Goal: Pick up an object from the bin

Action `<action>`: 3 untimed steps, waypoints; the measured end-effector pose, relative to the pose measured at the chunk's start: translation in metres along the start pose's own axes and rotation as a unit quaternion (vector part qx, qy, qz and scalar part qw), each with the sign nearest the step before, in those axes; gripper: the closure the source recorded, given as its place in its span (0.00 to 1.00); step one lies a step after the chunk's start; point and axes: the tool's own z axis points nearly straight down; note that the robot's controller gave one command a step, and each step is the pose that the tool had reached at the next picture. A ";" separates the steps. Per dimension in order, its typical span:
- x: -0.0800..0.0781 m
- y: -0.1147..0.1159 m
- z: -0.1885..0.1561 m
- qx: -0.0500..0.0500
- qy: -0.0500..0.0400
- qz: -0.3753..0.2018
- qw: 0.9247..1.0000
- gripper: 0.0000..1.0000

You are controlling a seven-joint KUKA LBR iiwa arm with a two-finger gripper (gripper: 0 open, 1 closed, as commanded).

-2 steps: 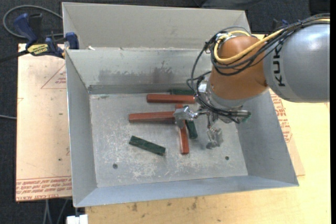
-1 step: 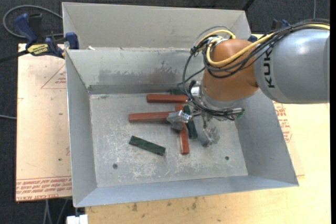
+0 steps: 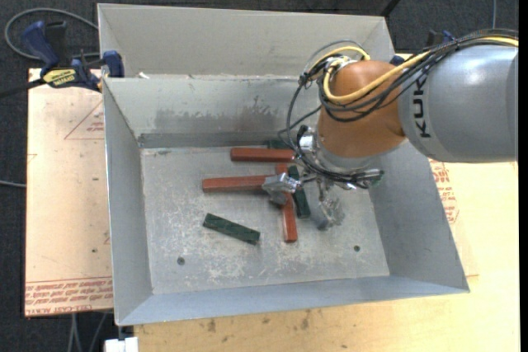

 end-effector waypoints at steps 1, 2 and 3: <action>0.000 -0.001 -0.001 0.001 0.000 0.001 1.000 1.00; -0.002 -0.001 -0.020 0.001 0.000 0.003 1.000 1.00; -0.004 -0.003 -0.089 0.003 -0.001 0.005 1.000 1.00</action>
Offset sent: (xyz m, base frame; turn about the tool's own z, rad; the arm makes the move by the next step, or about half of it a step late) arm 0.0000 0.0000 0.0000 0.0000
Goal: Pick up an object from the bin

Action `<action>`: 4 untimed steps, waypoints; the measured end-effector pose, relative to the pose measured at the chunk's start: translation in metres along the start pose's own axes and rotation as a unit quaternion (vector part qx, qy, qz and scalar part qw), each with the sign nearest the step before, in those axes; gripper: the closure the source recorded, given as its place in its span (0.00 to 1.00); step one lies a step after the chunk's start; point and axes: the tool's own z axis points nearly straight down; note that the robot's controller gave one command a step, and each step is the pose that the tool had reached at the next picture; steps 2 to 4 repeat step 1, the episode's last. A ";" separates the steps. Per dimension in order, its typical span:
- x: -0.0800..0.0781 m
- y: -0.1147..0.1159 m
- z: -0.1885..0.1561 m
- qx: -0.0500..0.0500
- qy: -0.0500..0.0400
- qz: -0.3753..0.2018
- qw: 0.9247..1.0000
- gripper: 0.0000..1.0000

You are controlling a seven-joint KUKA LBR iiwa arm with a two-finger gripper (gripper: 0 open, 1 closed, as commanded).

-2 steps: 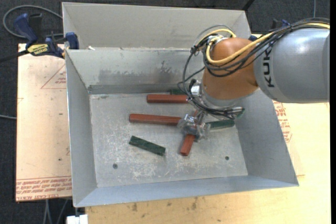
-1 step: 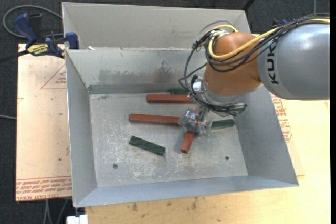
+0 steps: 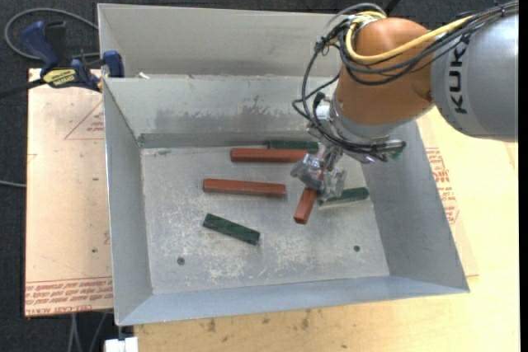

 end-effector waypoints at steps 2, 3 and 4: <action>-0.002 -0.001 -0.040 -0.001 0.000 0.002 1.000 1.00; -0.002 -0.001 -0.040 -0.001 0.000 0.002 1.000 1.00; -0.002 -0.001 -0.040 -0.001 0.000 0.002 1.000 1.00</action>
Offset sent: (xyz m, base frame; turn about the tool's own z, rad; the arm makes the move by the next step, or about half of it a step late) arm 0.0000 -0.0001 0.0378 0.0000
